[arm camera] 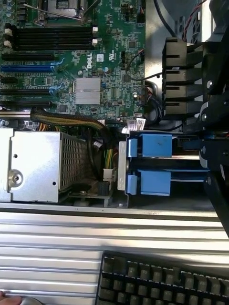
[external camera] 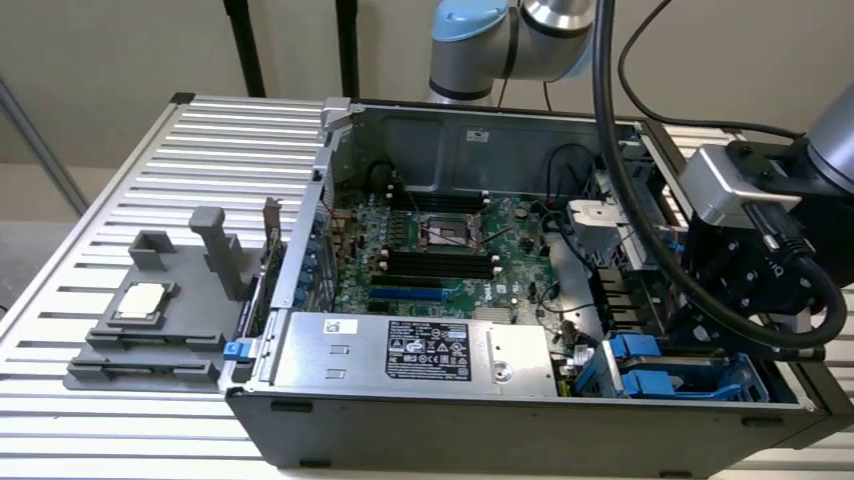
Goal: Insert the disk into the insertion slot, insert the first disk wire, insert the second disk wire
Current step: 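Insert the second disk wire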
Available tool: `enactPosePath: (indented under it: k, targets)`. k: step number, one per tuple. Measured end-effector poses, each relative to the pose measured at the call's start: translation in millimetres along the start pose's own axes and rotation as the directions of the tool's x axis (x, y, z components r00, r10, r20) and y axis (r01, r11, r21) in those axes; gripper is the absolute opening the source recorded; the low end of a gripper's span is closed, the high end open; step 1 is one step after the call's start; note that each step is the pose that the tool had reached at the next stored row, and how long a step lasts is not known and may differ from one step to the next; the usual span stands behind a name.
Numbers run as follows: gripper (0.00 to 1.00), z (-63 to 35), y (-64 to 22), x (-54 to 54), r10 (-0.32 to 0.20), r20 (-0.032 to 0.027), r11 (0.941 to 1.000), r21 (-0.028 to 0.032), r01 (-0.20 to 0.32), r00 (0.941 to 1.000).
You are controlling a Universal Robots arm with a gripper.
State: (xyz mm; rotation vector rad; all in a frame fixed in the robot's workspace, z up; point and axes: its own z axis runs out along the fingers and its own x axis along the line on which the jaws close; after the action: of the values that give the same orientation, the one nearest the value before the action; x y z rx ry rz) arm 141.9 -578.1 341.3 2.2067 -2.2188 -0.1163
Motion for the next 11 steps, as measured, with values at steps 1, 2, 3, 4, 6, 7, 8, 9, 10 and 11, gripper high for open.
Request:
enactPosePath:
  k: [1, 2, 3, 4, 6, 7, 8, 9, 10, 11]
  targets:
    - [0.17, 0.8, -0.1, 0.0, 0.0, 0.0, 1.0, 0.0, 0.0, 1.0]
    - [0.17, 1.6, -0.1, 0.1, 0.0, -0.0001, 1.0, 0.0, 0.0, 1.0]
    - [0.17, 2.5, -0.2, 0.1, 0.0, -0.0002, 1.0, 0.0, 0.0, 1.0]
    - [0.17, 3.2, -0.2, 0.1, 0.0, -0.0002, 1.0, 0.0, 0.0, 1.0]
    - [0.17, 4.2, -0.3, 0.2, 0.0, -0.0005, 1.0, -0.0001, 0.0, 1.0]
    - [0.17, 4.5, -0.3, 0.2, 0.0, -0.0006, 1.0, 0.0, 0.0, 1.0]
    - [0.17, 4.6, -0.3, 0.2, 0.0, -0.0006, 1.0, 0.0, 0.0, 1.0]
    - [0.17, 4.7, -0.3, 0.2, 0.0, -0.0004, 1.0, 0.0, 0.0, 1.0]
    - [0.17, 4.8, -0.3, 0.2, 0.0, -0.0002, 1.0, 0.0, 0.0, 1.0]
    - [0.17, 4.9, -0.4, 0.2, 0.0, -0.0001, 1.0, 0.0, 0.0, 1.0]
